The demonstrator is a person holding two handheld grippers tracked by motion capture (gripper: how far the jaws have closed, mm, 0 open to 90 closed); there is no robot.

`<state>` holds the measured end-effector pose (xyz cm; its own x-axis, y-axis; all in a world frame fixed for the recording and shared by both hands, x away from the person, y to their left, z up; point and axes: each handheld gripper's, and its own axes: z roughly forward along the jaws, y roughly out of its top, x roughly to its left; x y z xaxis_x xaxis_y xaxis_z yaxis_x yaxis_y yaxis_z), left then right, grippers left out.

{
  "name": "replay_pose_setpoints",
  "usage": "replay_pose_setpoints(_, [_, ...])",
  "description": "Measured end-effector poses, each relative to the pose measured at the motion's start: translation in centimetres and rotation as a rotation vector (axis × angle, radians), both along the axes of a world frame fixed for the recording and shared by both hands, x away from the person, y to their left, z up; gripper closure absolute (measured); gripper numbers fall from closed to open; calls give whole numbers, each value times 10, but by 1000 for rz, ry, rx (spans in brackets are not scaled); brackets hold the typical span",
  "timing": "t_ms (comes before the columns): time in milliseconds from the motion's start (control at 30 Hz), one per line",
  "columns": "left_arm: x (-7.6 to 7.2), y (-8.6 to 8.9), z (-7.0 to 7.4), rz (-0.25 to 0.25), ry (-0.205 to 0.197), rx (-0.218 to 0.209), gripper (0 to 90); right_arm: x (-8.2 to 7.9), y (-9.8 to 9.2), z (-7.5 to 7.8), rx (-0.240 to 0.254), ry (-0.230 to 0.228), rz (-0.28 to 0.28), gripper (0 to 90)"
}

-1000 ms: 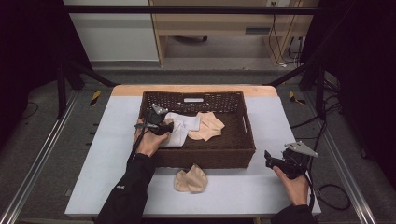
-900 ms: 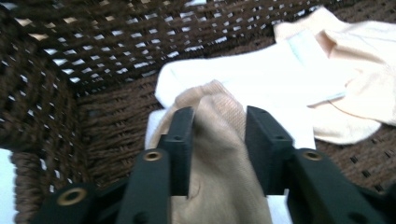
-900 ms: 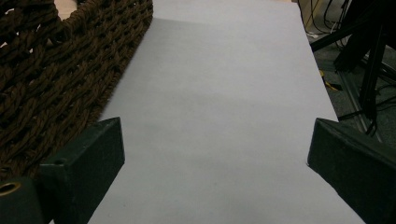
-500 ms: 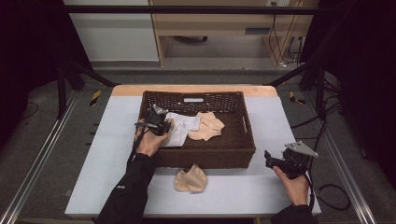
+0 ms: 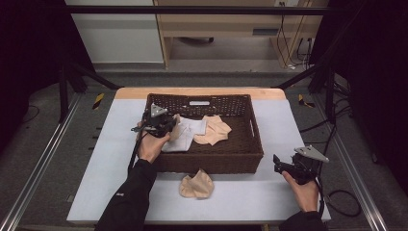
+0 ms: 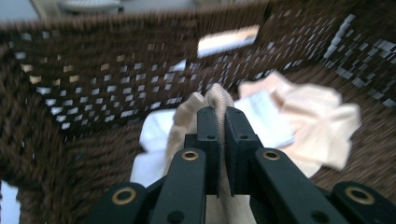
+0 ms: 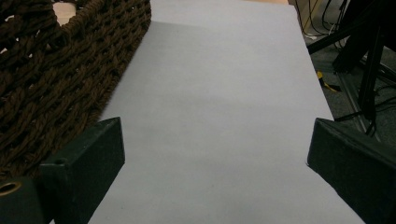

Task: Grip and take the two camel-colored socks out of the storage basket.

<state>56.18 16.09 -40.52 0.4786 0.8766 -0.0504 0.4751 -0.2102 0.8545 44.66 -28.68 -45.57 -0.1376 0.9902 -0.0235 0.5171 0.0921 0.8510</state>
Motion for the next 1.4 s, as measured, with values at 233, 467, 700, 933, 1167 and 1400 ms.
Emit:
replay_pose_setpoints(233, [-10, 1, 25, -36, -101, -77, 852, 0, -1, 0, 2, -2, -4, 43])
replay_pose_setpoints(467, [-24, -4, 55, -60, -210, -130, 855, 0, -2, 1, -1, -10, -7, 44])
replay_pose_setpoints(700, [-41, -7, 77, -94, -255, -152, 856, -2, -3, 2, 8, -15, -13, 44])
replay_pose_setpoints(933, [-72, -9, 91, -177, -304, -177, 856, -2, -3, 2, 5, -14, -14, 45])
replay_pose_setpoints(1167, [-106, -9, 100, -256, -339, -198, 856, -2, -2, 2, 1, -15, -13, 45])
replay_pose_setpoints(1400, [-130, -9, 103, -300, -343, -204, 857, -2, -2, 2, -1, -15, -11, 47])
